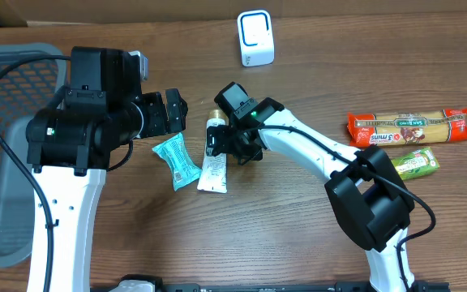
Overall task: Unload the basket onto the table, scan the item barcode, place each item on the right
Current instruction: 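Lower the right gripper onto the white tube and grasp it, then lift the white tube and carry it up to the white scanner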
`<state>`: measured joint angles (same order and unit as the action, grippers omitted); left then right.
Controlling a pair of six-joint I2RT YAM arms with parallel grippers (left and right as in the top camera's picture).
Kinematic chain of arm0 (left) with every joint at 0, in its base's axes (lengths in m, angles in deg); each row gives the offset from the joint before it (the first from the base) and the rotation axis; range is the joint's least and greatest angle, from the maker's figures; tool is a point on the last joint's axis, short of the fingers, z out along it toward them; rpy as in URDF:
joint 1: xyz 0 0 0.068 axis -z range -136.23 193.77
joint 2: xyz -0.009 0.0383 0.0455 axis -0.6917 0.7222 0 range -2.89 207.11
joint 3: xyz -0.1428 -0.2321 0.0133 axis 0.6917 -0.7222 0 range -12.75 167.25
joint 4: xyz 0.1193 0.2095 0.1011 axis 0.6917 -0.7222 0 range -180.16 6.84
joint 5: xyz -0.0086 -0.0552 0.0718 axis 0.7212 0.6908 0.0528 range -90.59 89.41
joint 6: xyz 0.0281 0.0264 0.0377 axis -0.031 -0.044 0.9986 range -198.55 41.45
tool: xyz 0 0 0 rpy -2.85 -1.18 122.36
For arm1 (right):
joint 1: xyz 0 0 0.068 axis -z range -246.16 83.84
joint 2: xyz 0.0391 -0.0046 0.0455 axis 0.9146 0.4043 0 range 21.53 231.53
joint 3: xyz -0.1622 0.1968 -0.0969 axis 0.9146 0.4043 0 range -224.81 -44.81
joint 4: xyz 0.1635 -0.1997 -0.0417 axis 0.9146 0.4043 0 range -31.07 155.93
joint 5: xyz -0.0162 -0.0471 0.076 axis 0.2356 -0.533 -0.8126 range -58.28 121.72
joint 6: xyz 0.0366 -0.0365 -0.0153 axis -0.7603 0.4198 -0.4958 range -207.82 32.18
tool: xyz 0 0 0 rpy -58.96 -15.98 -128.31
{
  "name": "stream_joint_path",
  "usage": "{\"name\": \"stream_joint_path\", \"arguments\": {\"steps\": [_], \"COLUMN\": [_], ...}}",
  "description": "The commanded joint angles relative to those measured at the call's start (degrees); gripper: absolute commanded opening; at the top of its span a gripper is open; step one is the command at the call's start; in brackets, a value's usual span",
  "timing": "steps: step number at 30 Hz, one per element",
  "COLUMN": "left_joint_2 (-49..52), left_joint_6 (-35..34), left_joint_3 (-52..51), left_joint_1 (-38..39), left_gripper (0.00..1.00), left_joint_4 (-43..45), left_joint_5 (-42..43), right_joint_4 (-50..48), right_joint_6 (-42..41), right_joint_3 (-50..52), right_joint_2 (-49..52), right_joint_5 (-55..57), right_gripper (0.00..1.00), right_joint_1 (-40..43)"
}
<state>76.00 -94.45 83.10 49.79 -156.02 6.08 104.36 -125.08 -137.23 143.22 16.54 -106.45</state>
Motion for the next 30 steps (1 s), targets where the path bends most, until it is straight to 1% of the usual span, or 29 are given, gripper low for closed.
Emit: {"name": "stream_joint_path", "arguments": {"steps": [1,7,11,16,17,19,20,21,23,24,25,27,30], "left_joint_2": [0.31,0.28,0.31,0.31,0.31,0.31,0.31,0.28,0.31,0.31,0.31,0.31,0.31], "left_joint_6": [1.11,1.09,1.09,1.09,1.11,1.09,1.09,1.11,1.09,1.09,1.11,1.11,1.11], "left_joint_3": [-0.02,-0.02,-0.02,-0.02,-0.02,-0.02,-0.02,-0.02,-0.02,-0.02,-0.02,-0.02,-0.02], "left_joint_1": [0.11,0.11,0.11,0.11,0.11,0.11,0.11,0.11,0.11,0.11,0.11,0.11,0.11], "left_gripper": [1.00,1.00,0.99,0.99,1.00,1.00,0.99,1.00,0.99,1.00,0.99,0.99,1.00], "left_joint_4": [0.02,0.02,0.02,0.02,0.02,0.02,0.02,0.02,0.02,0.02,0.02,0.02,0.02], "left_joint_5": [0.39,0.39,0.39,0.39,0.39,0.39,0.39,0.39,0.39,0.39,0.39,0.39,0.39], "right_joint_4": [-0.22,-0.61,-1.31,-3.23,-3.37,-3.48,-3.58,-3.56,-3.34,-3.13,-2.91,-2.73,-2.40], "right_joint_6": [-2.03,-3.89,-4.02,-6.47,-6.95,-6.93,-6.93,-6.93,-6.91,-6.86,-6.38,-3.89,4.61], "right_joint_3": [0.57,3.10,5.66,8.09,8.17,8.22,8.22,8.22,8.20,8.17,8.09,7.76,7.17], "right_joint_2": [1.97,2.75,2.75,2.75,2.75,2.75,2.75,2.75,2.75,2.73,2.73,2.58,0.87], "right_joint_5": [2.73,1.66,-1.92,-1.88,-1.86,-1.86,-1.86,-1.88,-2.14,-2.73,-3.65,-6.86,-16.63], "right_gripper": [0.88,0.87,0.87,0.87,0.83,0.70,0.53,0.39,0.18,0.09,0.04,0.04,0.04], "right_joint_1": [-0.26,-0.59,-1.66,-3.56,-3.89,-4.24,-4.28,-4.28,-4.17,-3.85,-3.41,-2.27,1.16]}}
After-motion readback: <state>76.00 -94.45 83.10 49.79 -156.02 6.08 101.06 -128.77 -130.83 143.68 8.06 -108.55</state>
